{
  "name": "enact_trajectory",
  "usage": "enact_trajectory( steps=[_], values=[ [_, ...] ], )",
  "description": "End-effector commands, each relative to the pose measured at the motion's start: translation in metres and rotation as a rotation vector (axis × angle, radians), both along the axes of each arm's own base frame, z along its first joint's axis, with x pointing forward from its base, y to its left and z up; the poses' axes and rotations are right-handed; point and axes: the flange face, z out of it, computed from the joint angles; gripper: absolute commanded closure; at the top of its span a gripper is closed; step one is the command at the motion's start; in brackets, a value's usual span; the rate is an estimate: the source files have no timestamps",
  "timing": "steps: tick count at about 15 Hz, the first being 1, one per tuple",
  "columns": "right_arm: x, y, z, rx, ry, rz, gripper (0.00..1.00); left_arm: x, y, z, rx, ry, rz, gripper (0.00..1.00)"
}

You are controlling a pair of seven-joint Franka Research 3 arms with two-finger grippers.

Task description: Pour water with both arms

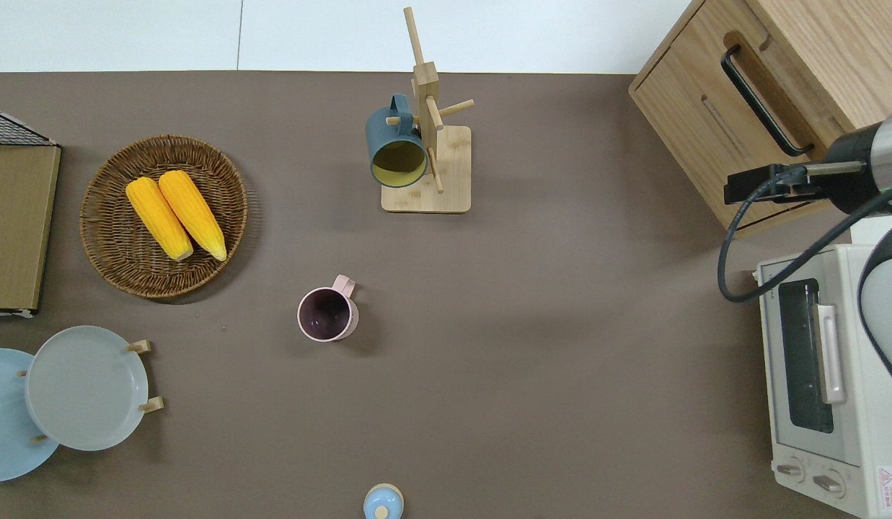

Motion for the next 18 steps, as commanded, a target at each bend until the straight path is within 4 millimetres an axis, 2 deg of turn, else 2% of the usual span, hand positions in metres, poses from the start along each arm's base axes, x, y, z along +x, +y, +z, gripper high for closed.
enact_trajectory(
  steps=[1,6,13,18],
  values=[
    [-0.001,-0.001,0.003,0.014,-0.006,0.011,0.009,0.004,0.003,0.003,0.006,-0.015,-0.005,0.0],
    [-0.001,-0.001,0.003,0.015,-0.006,0.009,0.009,0.0,0.0,0.002,-0.024,0.065,-0.006,0.0],
    [-0.001,-0.001,0.004,0.014,-0.008,0.011,0.009,-0.016,-0.01,0.021,0.012,0.229,-0.037,0.0],
    [-0.001,-0.001,0.003,0.014,-0.006,0.011,0.009,-0.035,-0.015,0.067,0.038,0.398,-0.074,0.0]
  ],
)
